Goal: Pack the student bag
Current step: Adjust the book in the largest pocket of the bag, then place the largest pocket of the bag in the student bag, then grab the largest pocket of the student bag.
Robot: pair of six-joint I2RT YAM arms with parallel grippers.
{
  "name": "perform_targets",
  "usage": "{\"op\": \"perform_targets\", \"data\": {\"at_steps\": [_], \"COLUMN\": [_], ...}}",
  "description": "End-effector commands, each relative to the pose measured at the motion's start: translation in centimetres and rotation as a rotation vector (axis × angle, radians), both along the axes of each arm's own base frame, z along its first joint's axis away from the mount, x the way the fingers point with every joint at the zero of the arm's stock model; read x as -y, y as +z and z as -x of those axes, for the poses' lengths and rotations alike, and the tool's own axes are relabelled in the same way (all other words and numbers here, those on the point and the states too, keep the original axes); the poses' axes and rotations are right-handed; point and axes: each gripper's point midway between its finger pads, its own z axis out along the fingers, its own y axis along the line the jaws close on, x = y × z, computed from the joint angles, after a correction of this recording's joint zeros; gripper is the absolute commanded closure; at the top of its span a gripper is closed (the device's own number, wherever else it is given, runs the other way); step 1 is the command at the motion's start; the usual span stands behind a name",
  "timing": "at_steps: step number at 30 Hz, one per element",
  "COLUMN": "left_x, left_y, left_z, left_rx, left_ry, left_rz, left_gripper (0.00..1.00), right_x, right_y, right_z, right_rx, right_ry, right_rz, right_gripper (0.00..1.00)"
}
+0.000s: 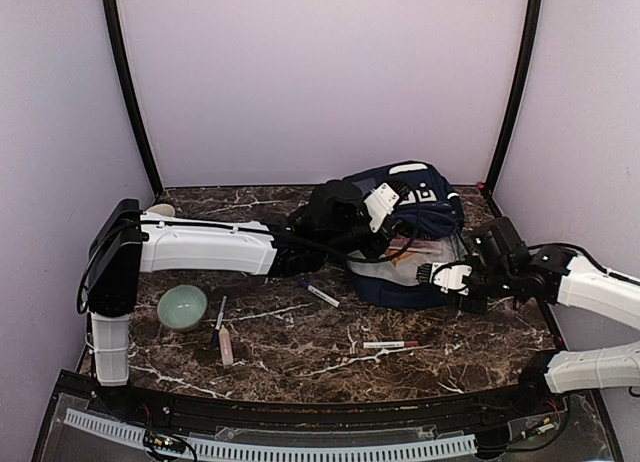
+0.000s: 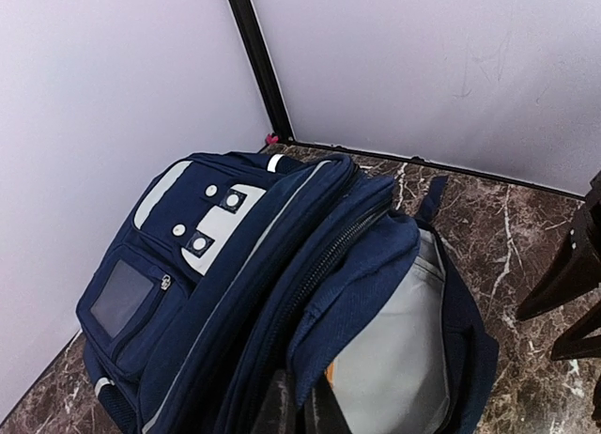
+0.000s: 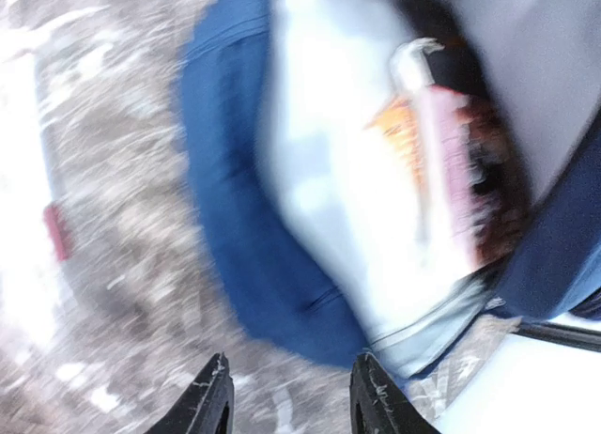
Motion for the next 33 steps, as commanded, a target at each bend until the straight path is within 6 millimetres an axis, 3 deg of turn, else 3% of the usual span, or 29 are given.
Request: {"op": "perform_targets", "data": {"at_steps": [1, 7, 12, 13, 15, 17, 19, 21, 25, 27, 30, 33], "left_x": [0.8, 2.9, 3.5, 3.6, 3.7, 3.3, 2.3, 0.7, -3.2, -5.8, -9.5, -11.6], "left_y": [3.4, -2.4, -4.0, -4.2, -4.5, -4.4, -3.1, -1.6, -0.3, -0.9, -3.4, -5.7], "left_z": [1.4, 3.0, 4.3, 4.7, 5.9, 6.6, 6.7, 7.2, 7.8, 6.4, 3.6, 2.4], "left_rx": [-0.029, -0.127, -0.188, -0.202, -0.223, -0.244, -0.221, -0.184, -0.148, -0.150, -0.245, -0.323], "left_ry": [-0.081, -0.216, -0.285, -0.310, -0.374, -0.395, -0.381, -0.371, -0.322, -0.264, -0.177, -0.198], "left_rz": [0.130, 0.085, 0.069, 0.061, 0.034, 0.003, 0.003, 0.016, -0.025, -0.048, -0.042, -0.007], "left_gripper": [1.00, 1.00, 1.00, 0.98, 0.79, 0.61, 0.52, 0.45, 0.40, 0.39, 0.39, 0.40], "right_x": [1.7, 1.7, 1.1, 0.9, 0.5, 0.1, -0.2, -0.5, -0.9, -0.8, -0.4, 0.8], "right_y": [-0.8, 5.2, 9.0, 9.6, 10.0, 8.9, 7.1, 5.8, 3.6, 2.2, -0.3, -3.2], "right_z": [3.0, -0.7, -5.2, -6.2, -8.0, -9.8, -10.6, -10.9, -11.5, -12.2, -13.5, -14.8], "right_rx": [-0.169, -0.196, -0.266, -0.277, -0.306, -0.367, -0.444, -0.504, -0.567, -0.579, -0.589, -0.589], "right_ry": [-0.021, -0.102, -0.130, -0.136, -0.148, -0.159, -0.166, -0.164, -0.170, -0.200, -0.270, -0.374], "right_rz": [-0.047, -0.321, -0.512, -0.546, -0.606, -0.619, -0.608, -0.628, -0.637, -0.639, -0.628, -0.576], "right_gripper": [0.59, 0.60, 0.61, 0.61, 0.60, 0.59, 0.59, 0.58, 0.58, 0.59, 0.61, 0.63]}}
